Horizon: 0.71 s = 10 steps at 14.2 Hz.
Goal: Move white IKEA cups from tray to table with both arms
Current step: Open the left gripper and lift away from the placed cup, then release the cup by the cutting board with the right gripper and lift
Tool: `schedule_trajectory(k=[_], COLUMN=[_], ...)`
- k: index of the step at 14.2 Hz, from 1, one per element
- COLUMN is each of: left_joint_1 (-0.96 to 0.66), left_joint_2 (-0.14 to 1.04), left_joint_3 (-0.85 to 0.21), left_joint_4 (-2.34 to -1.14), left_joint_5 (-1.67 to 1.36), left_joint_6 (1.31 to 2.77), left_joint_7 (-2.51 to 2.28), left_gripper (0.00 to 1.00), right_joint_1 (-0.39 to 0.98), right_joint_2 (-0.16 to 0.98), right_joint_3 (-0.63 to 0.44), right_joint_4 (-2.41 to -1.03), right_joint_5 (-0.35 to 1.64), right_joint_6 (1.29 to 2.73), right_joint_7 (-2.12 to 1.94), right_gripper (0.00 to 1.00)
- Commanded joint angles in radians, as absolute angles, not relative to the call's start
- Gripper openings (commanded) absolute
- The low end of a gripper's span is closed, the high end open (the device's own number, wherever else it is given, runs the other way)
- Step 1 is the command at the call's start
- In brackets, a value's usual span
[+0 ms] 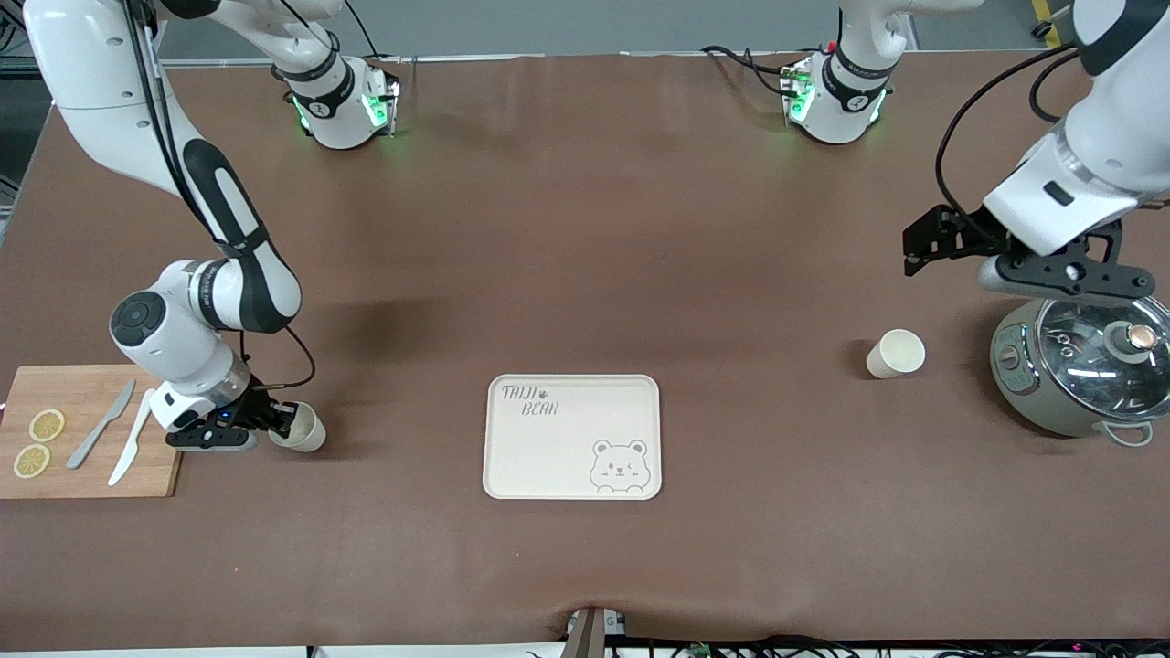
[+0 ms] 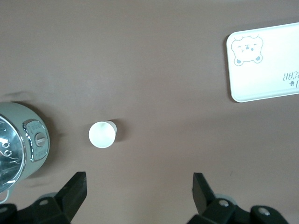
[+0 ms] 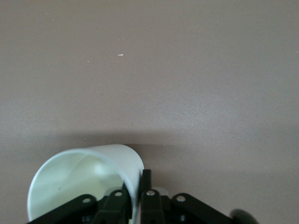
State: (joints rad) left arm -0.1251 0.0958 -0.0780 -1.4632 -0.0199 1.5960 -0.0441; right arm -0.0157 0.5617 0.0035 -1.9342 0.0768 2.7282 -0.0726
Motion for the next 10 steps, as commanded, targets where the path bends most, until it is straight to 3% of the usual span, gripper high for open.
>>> schedule_trajectory(k=[1,3,7,10], left_joint_1=[-0.123,-0.121,-0.107,-0.103], left_joint_2=[0.087,0.094,0.100,0.103], left_joint_3=[-0.078,-0.078,-0.077,-0.075], left_joint_4=[-1.474,-1.471,-1.471,-1.473], left_joint_5=[0.002,-0.005,-0.002,0.000], left_joint_6=[1.588,1.589,1.597,1.600], left_joint_7=[-0.038,-0.040,-0.029,-0.029], left_gripper=[1.00,1.00,1.00,1.00], right_joint_1=[-0.015,-0.017,-0.032,-0.032], right_joint_2=[0.546,0.516,0.425,0.345], right_joint_3=[0.003,-0.002,-0.014,-0.052], right_joint_4=[-1.937,-1.892,-1.590,-1.393], right_joint_5=[0.092,0.091,0.071,0.029], right_joint_6=[2.727,2.601,2.019,1.696], right_joint_7=[-0.077,-0.077,-0.058,-0.060], right_gripper=[1.00,1.00,1.00,1.00])
